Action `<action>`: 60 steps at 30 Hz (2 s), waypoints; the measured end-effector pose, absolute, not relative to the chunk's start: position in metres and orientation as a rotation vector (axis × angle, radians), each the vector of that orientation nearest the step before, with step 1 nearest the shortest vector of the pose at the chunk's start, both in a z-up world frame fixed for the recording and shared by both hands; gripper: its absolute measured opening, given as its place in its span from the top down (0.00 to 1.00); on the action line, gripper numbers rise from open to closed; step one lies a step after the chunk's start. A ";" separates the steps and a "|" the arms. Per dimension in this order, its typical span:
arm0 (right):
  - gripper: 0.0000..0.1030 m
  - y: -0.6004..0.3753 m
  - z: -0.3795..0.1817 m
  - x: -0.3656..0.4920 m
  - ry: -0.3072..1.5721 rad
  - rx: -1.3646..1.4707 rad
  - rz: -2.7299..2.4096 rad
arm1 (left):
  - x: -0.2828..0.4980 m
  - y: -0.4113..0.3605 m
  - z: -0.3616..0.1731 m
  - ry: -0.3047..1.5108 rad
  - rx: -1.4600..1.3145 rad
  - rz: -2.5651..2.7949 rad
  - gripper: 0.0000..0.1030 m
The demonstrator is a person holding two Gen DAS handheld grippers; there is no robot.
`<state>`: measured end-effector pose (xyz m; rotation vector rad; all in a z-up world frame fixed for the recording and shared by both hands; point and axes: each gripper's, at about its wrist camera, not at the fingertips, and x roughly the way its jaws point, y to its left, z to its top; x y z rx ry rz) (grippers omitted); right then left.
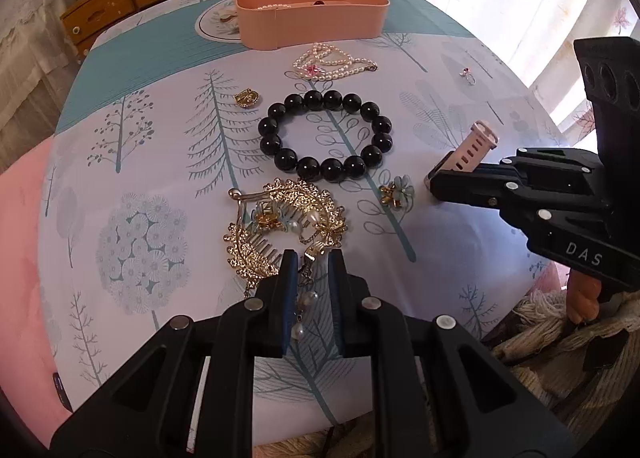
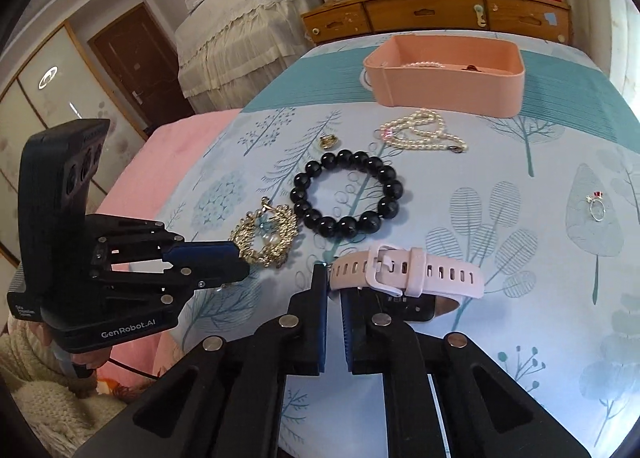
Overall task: Organize jewelry
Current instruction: 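Grasp the pink watch strap with the right tool while the left tool grasps the gold comb, then lift and carry the watch strap and gold comb over the pink box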
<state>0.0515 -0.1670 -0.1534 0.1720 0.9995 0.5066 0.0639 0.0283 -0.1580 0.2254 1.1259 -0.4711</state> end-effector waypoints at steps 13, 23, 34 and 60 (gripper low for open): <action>0.93 -0.180 -0.156 0.053 0.981 0.206 0.503 | 0.079 0.014 -0.167 1.195 0.284 -0.499 0.93; 0.95 -0.184 -0.150 0.052 0.945 0.205 0.484 | 0.083 0.025 -0.129 1.137 0.168 -0.463 0.94; 0.95 -0.189 -0.139 0.050 0.911 0.202 0.460 | 0.103 0.033 -0.106 1.154 0.012 -0.510 0.94; 0.95 -0.193 -0.125 0.048 0.879 0.199 0.429 | 0.095 0.031 -0.163 1.127 0.061 -0.410 0.94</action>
